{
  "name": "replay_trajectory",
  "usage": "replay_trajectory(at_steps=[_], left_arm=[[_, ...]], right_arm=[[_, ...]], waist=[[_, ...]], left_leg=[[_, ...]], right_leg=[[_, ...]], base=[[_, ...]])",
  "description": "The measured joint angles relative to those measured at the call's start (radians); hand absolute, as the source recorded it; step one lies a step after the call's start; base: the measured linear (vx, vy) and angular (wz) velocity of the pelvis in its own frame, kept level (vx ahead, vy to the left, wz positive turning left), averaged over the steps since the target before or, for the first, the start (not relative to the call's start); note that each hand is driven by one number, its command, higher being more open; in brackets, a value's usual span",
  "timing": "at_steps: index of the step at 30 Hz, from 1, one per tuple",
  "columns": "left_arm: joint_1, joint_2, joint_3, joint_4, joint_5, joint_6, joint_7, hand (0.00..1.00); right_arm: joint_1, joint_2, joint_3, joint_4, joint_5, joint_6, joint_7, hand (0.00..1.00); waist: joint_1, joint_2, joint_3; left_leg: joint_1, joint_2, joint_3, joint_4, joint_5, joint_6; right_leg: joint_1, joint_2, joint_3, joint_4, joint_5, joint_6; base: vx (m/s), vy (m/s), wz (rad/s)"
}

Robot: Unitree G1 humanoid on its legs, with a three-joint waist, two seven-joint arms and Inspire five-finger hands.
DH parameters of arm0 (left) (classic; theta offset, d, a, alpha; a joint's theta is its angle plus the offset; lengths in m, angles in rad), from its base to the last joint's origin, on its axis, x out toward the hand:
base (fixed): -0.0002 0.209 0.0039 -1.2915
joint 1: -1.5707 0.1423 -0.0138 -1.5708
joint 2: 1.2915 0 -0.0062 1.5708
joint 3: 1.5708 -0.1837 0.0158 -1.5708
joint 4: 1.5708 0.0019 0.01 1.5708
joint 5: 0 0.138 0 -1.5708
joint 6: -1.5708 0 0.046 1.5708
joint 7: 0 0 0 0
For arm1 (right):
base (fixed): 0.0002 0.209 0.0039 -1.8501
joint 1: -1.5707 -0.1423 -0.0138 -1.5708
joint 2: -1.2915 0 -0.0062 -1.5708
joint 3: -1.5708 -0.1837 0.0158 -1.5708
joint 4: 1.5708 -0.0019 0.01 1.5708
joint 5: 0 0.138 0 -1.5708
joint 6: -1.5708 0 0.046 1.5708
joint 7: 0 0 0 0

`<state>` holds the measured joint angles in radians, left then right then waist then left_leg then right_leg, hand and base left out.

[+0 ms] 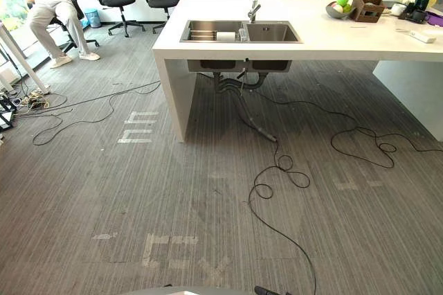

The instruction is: Walk over to the sink, pick up the cup, carry it to the dishwasher, place the cup inside the dishwasher, then close the dishwasher door

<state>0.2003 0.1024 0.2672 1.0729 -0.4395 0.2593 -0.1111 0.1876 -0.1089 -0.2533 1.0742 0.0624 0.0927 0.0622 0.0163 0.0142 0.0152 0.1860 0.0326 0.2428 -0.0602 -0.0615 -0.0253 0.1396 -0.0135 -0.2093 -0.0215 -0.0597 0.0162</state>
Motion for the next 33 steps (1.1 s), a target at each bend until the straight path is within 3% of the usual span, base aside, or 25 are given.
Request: replay_trajectory(at_steps=[5,10,18,24,33], left_arm=[[-0.011,0.011,-0.066,-0.002,0.16,-0.103,-0.002,1.0],[-0.012,0.019,-0.099,-0.001,0.168,-0.14,0.017,1.0],[-0.004,0.001,-0.103,0.0,0.168,-0.238,0.123,1.0],[0.001,-0.008,-0.1,0.0,0.163,-0.286,0.157,1.0],[0.002,-0.011,-0.098,0.0,0.163,-0.294,0.161,1.0]], right_arm=[[-0.039,-0.006,0.031,0.004,-0.007,-0.016,0.003,1.0],[-0.06,-0.015,0.048,0.017,-0.002,-0.01,0.054,1.0],[-0.062,-0.021,0.066,0.037,0.103,-0.031,0.051,1.0],[-0.062,-0.02,0.066,0.044,0.19,-0.041,0.055,1.0],[-0.062,-0.013,0.066,0.044,0.23,-0.094,0.084,1.0]], waist=[[-0.001,0.0,0.02],[-0.003,0.0,0.032],[-0.003,-0.001,0.047],[-0.003,0.001,0.05],[-0.003,0.002,0.055]], left_leg=[[-0.004,-0.005,-0.019,-0.024,0.022,0.001],[-0.008,-0.009,-0.017,-0.024,0.025,0.004],[-0.01,-0.011,-0.018,-0.025,0.029,0.005],[-0.01,-0.009,-0.02,-0.025,0.036,0.005],[-0.012,-0.008,-0.033,-0.031,0.046,0.005]], right_leg=[[-0.002,0.0,-0.015,-0.017,0.012,0.0],[0.0,-0.001,-0.013,-0.032,0.023,0.002],[0.003,-0.003,-0.017,-0.034,0.026,0.006],[0.003,-0.001,-0.018,-0.032,0.023,0.01],[0.003,-0.001,-0.028,-0.031,0.024,0.012]], base=[[-0.05,-0.032,0.1],[-0.05,-0.022,-0.03],[-0.04,-0.021,0.01],[-0.05,-0.029,0.01],[-0.06,-0.029,0.04]])
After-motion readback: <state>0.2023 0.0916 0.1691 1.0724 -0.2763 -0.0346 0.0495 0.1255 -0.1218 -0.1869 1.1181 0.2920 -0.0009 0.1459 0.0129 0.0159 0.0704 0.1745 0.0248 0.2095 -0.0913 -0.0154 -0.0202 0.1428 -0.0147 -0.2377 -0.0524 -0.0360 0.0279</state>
